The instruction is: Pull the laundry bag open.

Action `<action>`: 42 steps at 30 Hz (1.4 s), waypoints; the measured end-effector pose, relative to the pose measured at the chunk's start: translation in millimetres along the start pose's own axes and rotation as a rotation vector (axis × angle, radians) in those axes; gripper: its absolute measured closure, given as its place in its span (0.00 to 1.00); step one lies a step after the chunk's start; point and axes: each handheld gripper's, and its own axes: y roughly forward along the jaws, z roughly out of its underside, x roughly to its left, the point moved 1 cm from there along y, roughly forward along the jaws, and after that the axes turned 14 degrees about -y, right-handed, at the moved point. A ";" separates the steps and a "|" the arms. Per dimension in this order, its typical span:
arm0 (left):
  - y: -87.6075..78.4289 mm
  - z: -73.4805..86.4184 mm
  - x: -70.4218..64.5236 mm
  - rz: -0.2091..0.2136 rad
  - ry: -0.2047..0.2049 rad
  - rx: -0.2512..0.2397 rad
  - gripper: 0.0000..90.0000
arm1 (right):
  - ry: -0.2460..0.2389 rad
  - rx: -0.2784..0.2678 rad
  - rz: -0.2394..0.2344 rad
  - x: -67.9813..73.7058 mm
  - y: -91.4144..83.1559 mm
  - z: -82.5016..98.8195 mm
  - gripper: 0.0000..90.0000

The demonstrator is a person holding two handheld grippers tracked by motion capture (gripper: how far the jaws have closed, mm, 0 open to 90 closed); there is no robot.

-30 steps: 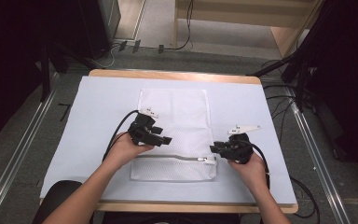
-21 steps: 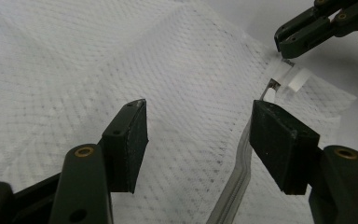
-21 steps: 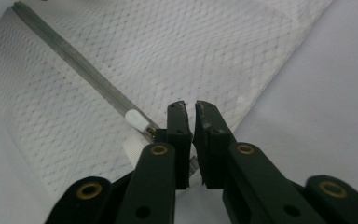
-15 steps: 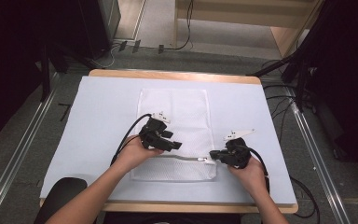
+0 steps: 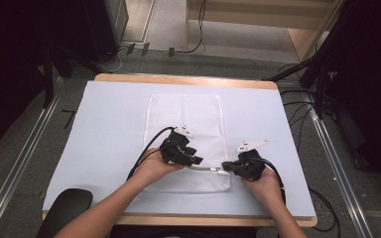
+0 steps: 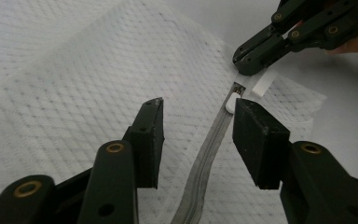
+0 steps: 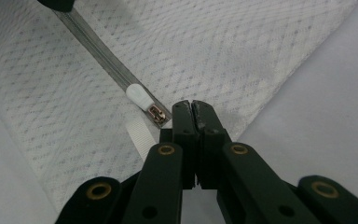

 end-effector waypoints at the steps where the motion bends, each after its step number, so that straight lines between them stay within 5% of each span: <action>1: 1.3 -0.3 -0.9 0.000 0.002 0.006 0.67 | -0.003 0.002 -0.001 -0.6 -0.1 -0.1 1.00; 12: 28.5 -0.5 -13.0 0.008 0.023 0.072 0.86 | -0.005 -0.001 0.008 1.3 0.0 0.2 1.00; 27: 51.4 -5.3 -21.4 0.007 0.031 0.089 0.86 | -0.013 0.004 0.008 1.1 0.1 -0.9 1.00; 42: 54.0 -0.7 -23.9 0.035 0.019 0.092 0.89 | -0.009 0.008 0.008 1.3 0.1 -1.2 1.00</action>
